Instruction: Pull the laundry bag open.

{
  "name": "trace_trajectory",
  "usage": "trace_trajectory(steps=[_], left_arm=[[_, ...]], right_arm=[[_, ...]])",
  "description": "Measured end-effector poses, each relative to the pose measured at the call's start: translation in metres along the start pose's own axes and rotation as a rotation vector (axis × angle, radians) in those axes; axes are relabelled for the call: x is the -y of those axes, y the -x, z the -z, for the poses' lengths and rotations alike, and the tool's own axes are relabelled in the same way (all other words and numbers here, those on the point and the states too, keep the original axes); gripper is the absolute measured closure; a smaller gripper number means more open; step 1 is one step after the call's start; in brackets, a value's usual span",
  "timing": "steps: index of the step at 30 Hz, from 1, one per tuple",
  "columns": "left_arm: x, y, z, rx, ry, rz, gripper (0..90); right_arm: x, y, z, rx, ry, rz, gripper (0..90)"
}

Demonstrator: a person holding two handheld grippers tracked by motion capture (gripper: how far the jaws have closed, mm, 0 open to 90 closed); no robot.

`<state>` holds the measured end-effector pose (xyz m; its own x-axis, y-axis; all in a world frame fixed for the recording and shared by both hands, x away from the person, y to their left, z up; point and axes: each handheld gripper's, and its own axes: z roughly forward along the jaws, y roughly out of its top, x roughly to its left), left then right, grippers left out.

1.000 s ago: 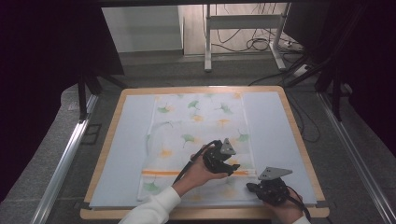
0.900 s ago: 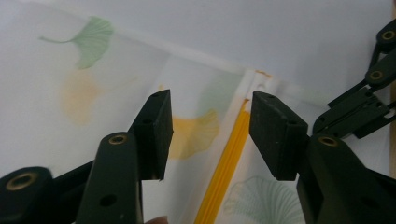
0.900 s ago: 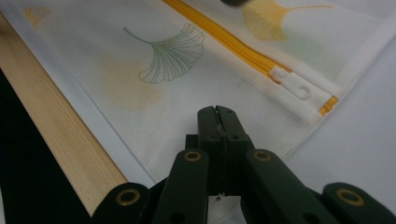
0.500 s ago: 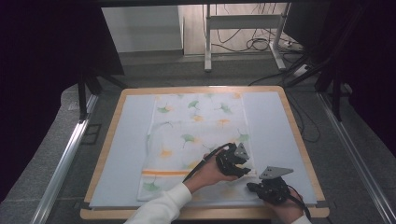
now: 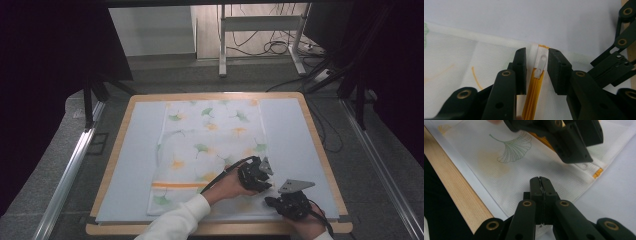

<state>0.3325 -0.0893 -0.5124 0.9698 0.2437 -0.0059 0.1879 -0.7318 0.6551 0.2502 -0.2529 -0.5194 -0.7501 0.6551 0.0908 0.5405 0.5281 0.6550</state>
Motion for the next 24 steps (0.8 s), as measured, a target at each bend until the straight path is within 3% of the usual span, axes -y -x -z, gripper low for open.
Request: trace_trajectory(steps=[5, 11, 20, 24], left_arm=[[-0.0017, -0.0003, -0.0028, 0.01, -0.006, -0.004, 68.8], [-0.0057, 0.0023, -0.0049, 0.006, -0.027, -0.046, 70.5], [-0.0065, -0.0061, -0.006, 0.034, -0.034, -0.016, 83.6], [-0.0068, -0.0068, -0.0062, 0.035, -0.038, -0.009, 84.3]], right_arm=[[-0.0001, 0.0004, -0.0001, -0.004, 0.0, -0.006, 89.6], [0.0001, 0.0016, -0.0005, -0.007, 0.002, -0.002, 89.6], [0.0, 0.0027, -0.0008, -0.012, 0.003, -0.004, 89.6], [-0.0002, 0.0036, -0.0009, -0.018, 0.002, -0.007, 89.5]])
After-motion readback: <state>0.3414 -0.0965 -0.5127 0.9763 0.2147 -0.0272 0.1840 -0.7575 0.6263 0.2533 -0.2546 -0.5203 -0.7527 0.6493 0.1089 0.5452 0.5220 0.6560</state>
